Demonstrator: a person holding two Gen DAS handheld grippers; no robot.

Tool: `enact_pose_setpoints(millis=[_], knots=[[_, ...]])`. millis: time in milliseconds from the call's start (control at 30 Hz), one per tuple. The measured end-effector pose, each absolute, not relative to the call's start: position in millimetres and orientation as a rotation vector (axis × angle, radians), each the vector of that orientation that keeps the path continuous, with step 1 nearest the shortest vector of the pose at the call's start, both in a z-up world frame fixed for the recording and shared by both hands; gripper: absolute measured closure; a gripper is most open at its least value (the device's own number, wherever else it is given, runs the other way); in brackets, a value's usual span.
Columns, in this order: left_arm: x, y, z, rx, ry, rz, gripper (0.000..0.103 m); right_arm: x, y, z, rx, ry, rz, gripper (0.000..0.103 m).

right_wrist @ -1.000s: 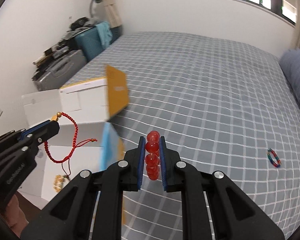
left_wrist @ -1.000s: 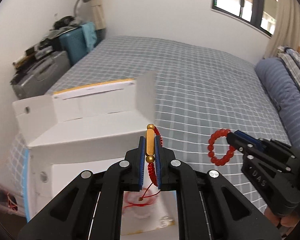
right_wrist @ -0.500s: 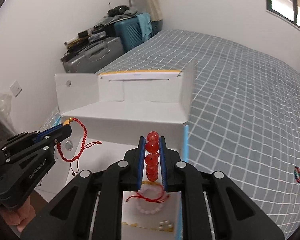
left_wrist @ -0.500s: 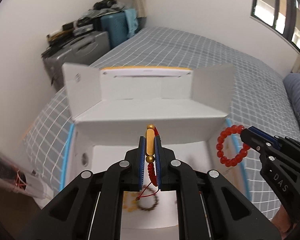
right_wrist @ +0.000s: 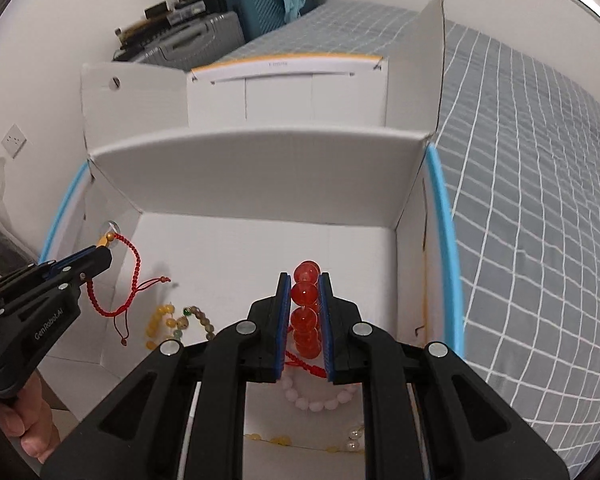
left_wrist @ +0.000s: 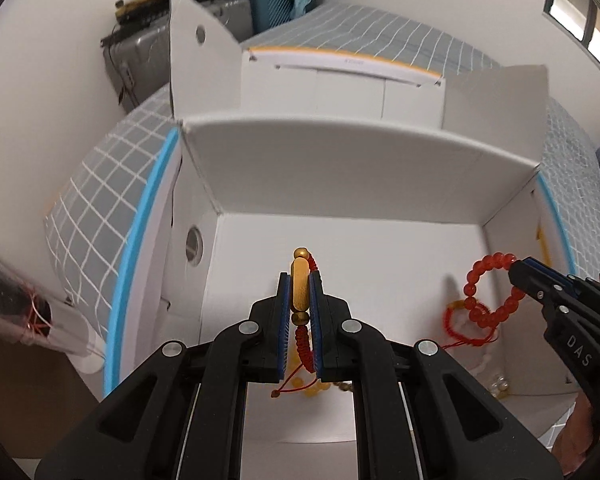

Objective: Organize jewelry
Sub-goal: 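Carry both held bracelets over the open white box, then open both tools to drop the bracelets into the box, then move the right tool over the multicolour bead bracelet on the bed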

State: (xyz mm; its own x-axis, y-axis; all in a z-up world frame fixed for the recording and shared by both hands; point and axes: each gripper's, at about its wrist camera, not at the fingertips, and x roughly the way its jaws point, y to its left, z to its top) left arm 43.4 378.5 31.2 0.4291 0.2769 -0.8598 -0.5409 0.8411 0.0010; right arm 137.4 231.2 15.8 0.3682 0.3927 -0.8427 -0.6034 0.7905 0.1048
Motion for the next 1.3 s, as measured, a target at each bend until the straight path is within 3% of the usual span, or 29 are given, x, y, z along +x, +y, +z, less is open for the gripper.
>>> enact_pose_setpoints(millis=[400, 567, 633, 700, 1033, 1300], knots=[[42, 373, 25, -0.29, 1.02, 0.515, 0.093, 134, 238, 7, -0.261, 1.031, 0.653, 0.09], [42, 372, 27, -0.282, 1.019, 0.508, 0.086, 132, 234, 15, -0.25, 1.009, 0.667, 0.088], [40, 370, 31, -0.279, 1.003, 0.512, 0.061, 131, 231, 20, -0.246, 0.997, 0.671, 0.079], [39, 365, 39, -0.261, 0.973, 0.523, 0.047, 131, 225, 26, -0.233, 0.976, 0.666, 0.065], [66, 317, 73, -0.194, 0.893, 0.449, 0.023, 143, 149, 82, -0.148, 0.797, 0.585, 0.025], [111, 250, 91, -0.141, 0.845, 0.324, 0.011, 179, 60, 90, -0.095, 0.761, 0.414, 0.01]])
